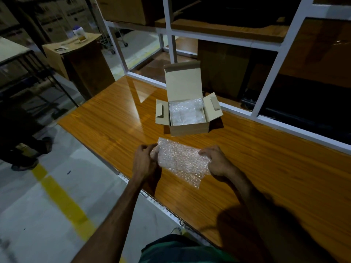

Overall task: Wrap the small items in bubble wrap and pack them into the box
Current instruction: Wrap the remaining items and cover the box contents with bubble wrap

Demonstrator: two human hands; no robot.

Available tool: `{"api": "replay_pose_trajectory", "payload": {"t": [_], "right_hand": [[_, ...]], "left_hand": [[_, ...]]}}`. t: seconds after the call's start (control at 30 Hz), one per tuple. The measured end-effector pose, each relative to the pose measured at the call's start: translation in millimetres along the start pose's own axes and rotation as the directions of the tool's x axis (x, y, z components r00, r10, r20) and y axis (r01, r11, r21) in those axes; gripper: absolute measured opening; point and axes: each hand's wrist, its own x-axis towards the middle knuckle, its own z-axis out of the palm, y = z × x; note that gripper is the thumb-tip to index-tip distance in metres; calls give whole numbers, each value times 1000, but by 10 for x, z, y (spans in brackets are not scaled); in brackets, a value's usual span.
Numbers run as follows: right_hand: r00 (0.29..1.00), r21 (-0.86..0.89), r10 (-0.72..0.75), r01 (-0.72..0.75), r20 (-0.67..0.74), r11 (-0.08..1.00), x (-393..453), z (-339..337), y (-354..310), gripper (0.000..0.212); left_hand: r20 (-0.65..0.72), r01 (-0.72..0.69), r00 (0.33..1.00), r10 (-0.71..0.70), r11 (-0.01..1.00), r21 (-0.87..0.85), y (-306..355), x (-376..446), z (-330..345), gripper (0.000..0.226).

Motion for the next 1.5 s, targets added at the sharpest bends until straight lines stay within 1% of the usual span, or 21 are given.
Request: {"api": "replay_pose_trajectory", "payload": {"t": [0.03,0.07,0.1,0.17,0.2,0.27,0.33,0.4,0.5,0.57,0.63,0.7,0.8,0.87,1.0,1.1,1.17,1.27,1.33,1.4,1.5], "right_hand": [[1000,-71,-5,6,13,997,-16,0,-3,75],[999,-178,-7,12,32,984,-46,-9,-18,77],[999,-286,-2,17,52,958,-64,-6,-17,85],[998,-417,-2,27,60,908,-89,25,-16,100],[999,-435,-10,27,41,900,-98,54,-7,101],[1000,-419,-24,24,6,908,-100,104,27,97],[1000,-376,-29,23,-11,926,-96,125,52,89],[999,-326,-32,17,-41,945,-94,123,73,77],[991,-299,-52,14,-121,954,-115,103,89,53],[981,-307,-62,3,-182,952,-144,94,90,43],[965,-321,-93,11,-244,947,-161,90,80,38],[948,-320,-122,23,-293,947,-165,83,63,31],[910,-284,-179,71,-374,956,-171,81,52,16],[877,-270,-246,141,-412,953,-190,103,44,11],[838,-290,-390,293,-381,911,-284,233,-35,10],[819,-334,-474,370,-322,867,-356,343,-134,13],[822,-361,-506,403,-260,841,-366,421,-176,16],[847,-361,-507,428,-159,829,-346,516,-151,26],[868,-365,-482,415,-114,833,-339,549,-105,36],[882,-374,-457,388,-114,842,-337,546,-72,42],[891,-415,-423,327,-164,849,-324,518,-61,46]], "left_hand": [[17,-17,1000,16,999,48,-27,52,-5,69],[36,-29,999,26,997,71,-48,103,-3,69],[62,-37,998,32,997,68,-59,151,8,66],[124,-28,992,26,1000,11,-26,215,21,61],[143,-1,990,4,1000,-22,-14,247,43,64],[150,48,988,-37,997,-66,76,267,55,75],[122,66,991,-56,994,-87,170,282,91,81],[108,102,990,-86,983,-151,315,264,87,77],[147,184,980,-134,896,-405,457,294,56,72],[159,166,982,-105,880,-445,473,330,45,74],[142,155,985,-99,868,-472,475,384,9,67],[145,189,981,-130,815,-547,484,441,-51,57],[217,270,962,-168,715,-645,430,507,-147,47],[244,281,957,-159,722,-632,323,520,-209,44],[238,271,959,-155,750,-604,93,515,-292,45],[129,184,982,-138,851,-492,-29,500,-279,48],[63,137,991,-122,885,-444,-78,484,-254,47],[3,99,994,-107,905,-415,-136,482,-219,41],[-14,58,998,-69,918,-391,-148,483,-227,38],[2,-5,1000,6,936,-351,-177,500,-226,40],[25,-70,997,80,959,-273,-193,501,-208,48]]}}
